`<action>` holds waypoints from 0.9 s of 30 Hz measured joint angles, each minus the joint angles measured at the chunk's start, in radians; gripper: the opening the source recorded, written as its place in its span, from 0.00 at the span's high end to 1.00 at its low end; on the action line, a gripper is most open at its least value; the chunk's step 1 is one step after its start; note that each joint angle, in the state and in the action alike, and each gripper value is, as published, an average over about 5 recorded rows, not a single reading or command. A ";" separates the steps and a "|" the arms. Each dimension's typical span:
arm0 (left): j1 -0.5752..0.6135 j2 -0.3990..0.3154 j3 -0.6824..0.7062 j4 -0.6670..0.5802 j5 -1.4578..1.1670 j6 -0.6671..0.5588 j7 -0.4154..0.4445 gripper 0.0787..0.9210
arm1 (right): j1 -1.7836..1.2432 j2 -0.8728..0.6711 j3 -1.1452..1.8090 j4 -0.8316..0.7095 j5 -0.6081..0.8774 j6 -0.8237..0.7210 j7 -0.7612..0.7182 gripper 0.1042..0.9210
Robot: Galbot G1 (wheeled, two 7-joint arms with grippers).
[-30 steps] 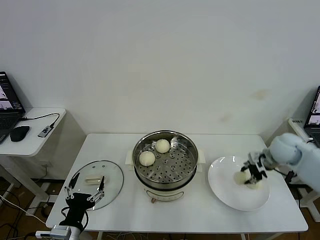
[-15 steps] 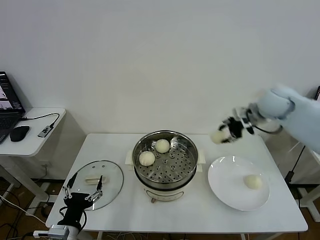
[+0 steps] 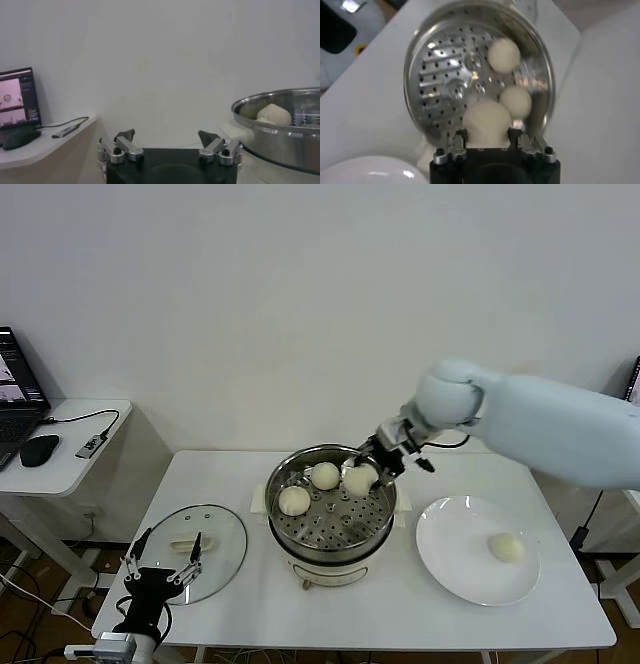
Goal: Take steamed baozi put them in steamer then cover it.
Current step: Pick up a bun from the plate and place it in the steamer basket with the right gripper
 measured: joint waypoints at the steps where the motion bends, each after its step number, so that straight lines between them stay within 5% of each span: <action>1: 0.001 -0.002 -0.001 0.001 0.000 0.000 0.000 0.12 | -0.004 0.013 -0.005 -0.004 -0.011 0.016 0.003 0.48; 27: 0.018 -0.025 -0.018 0.000 -0.001 -0.008 -0.003 0.12 | -0.068 0.173 -0.068 -0.051 -0.255 0.362 0.007 0.44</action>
